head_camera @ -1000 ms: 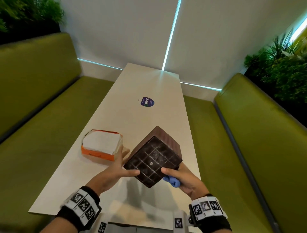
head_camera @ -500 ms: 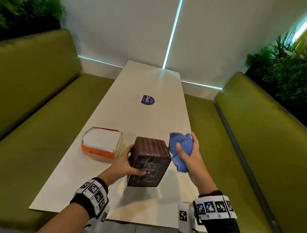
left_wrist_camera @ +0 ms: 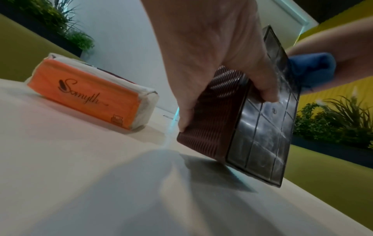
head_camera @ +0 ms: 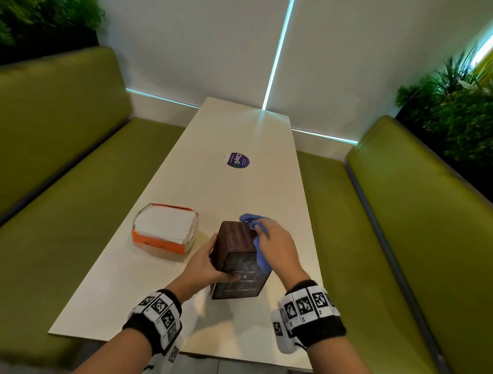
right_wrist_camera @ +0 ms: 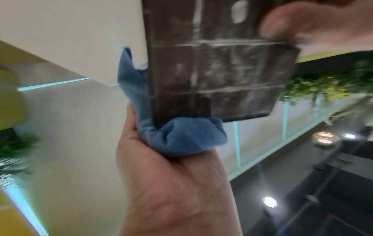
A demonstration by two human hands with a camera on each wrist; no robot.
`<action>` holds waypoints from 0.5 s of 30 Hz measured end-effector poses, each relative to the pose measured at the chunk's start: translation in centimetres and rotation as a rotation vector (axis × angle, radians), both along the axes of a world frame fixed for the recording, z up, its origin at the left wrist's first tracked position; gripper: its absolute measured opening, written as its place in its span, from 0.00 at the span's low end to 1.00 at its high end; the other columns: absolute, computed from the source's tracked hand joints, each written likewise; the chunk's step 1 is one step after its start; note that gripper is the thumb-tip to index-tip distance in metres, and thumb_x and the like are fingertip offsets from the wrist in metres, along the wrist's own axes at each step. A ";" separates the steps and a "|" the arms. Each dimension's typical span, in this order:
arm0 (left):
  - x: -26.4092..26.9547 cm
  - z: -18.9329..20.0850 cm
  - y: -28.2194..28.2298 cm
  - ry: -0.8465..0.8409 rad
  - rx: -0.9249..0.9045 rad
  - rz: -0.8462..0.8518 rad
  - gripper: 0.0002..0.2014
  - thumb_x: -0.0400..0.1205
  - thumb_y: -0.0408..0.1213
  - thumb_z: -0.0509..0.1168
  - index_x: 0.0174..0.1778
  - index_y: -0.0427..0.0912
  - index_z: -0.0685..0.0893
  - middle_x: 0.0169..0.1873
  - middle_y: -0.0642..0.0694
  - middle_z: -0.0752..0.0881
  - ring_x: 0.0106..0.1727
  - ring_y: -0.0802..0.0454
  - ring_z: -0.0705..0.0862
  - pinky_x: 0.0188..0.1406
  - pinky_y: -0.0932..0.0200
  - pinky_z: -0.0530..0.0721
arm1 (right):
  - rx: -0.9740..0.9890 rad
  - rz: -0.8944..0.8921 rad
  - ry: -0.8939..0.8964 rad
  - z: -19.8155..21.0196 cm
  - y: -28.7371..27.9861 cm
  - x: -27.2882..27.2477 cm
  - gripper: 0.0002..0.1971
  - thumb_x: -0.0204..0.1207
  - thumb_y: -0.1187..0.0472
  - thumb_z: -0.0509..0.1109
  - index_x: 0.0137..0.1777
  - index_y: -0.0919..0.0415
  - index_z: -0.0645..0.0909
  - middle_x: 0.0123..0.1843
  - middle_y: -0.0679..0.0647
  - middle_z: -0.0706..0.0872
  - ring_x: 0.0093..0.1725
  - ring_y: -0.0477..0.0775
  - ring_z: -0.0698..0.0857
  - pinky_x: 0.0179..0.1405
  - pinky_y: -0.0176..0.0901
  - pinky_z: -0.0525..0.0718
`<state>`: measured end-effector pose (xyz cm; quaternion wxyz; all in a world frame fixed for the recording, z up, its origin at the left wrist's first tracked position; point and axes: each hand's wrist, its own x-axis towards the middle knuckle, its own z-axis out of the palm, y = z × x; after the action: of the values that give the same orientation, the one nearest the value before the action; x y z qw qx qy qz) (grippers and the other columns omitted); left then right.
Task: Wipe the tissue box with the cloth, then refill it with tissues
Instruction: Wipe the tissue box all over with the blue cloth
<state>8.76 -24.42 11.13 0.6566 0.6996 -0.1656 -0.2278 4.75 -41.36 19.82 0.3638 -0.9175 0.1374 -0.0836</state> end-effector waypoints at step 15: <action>0.1 0.0 -0.5 -0.112 0.042 -0.015 0.43 0.58 0.37 0.88 0.67 0.61 0.76 0.58 0.57 0.87 0.59 0.62 0.85 0.57 0.55 0.87 | -0.095 -0.049 0.009 -0.9 0.3 1.0 0.15 0.85 0.49 0.55 0.58 0.48 0.84 0.59 0.49 0.87 0.59 0.53 0.85 0.51 0.44 0.81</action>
<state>8.82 -24.93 11.15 0.6299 0.7237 -0.2024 -0.1965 5.78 -41.07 18.90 0.3171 -0.9305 0.1571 -0.0947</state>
